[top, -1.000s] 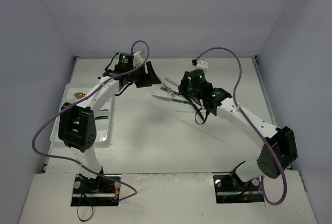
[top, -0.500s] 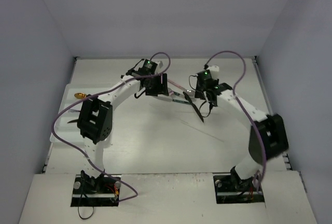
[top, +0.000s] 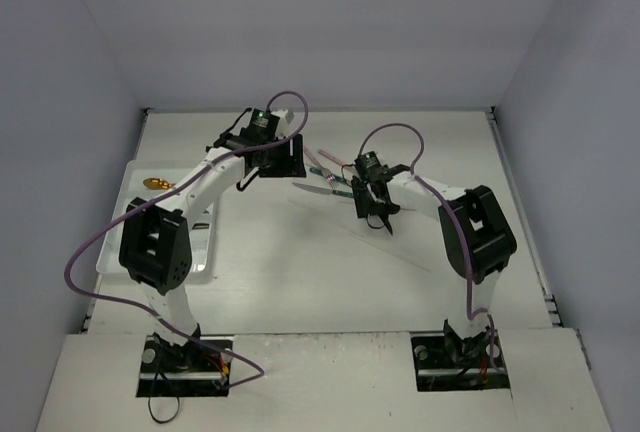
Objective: Sort the eating utensils into containers
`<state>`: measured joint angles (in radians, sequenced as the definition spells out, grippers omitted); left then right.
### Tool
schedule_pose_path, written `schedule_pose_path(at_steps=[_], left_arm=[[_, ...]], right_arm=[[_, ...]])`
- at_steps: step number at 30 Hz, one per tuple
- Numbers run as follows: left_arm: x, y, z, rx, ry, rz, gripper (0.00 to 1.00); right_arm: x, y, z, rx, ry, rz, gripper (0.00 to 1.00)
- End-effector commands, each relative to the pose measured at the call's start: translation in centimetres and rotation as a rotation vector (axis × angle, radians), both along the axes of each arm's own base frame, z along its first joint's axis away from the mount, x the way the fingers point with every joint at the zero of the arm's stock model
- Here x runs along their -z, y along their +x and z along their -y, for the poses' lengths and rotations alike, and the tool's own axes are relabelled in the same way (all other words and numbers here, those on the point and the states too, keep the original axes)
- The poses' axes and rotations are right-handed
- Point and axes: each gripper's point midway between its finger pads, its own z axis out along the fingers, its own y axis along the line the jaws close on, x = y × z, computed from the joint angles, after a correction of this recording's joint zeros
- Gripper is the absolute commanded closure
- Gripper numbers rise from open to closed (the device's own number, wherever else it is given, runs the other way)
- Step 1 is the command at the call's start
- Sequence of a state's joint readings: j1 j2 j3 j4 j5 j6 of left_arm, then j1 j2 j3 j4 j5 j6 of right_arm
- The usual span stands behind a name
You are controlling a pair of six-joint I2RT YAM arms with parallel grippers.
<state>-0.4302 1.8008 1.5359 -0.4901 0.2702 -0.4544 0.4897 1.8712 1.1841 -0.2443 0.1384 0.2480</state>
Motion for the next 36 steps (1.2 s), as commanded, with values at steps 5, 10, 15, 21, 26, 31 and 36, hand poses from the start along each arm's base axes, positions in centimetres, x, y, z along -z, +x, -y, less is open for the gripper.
schedule_pose_path(at_steps=[5,10,15,21,26,31,36], left_arm=[[-3.1,0.7,-1.1,-0.006,-0.029,0.089,0.41],[-2.9,0.8,-1.3,-0.01,-0.034,0.084,0.41],[-3.4,1.1,0.2,-0.008,-0.14,0.064,0.41],[-3.9,1.1,3.4,0.018,-0.296,0.009,0.41],[-1.8,1.1,5.9,0.004,-0.368,-0.092,0.41],[0.3,0.8,6.3,-0.036,-0.408,-0.172,0.41],[-0.1,0.8,7.3,-0.038,-0.48,-0.195,0.42]], right_arm=[[0.4,1.1,-0.7,-0.021,0.011,-0.016,0.65],[0.4,0.9,-1.1,-0.032,0.034,-0.027,0.93],[-1.6,-0.1,-2.6,-0.063,0.085,0.006,1.0],[-6.0,-0.8,-6.4,-0.142,0.148,0.114,1.0],[-8.2,-0.6,-8.5,-0.151,0.204,0.159,1.0],[-9.4,-0.4,-9.5,-0.143,0.234,0.184,1.0],[-10.0,-0.3,-10.4,-0.134,0.252,0.197,1.0]])
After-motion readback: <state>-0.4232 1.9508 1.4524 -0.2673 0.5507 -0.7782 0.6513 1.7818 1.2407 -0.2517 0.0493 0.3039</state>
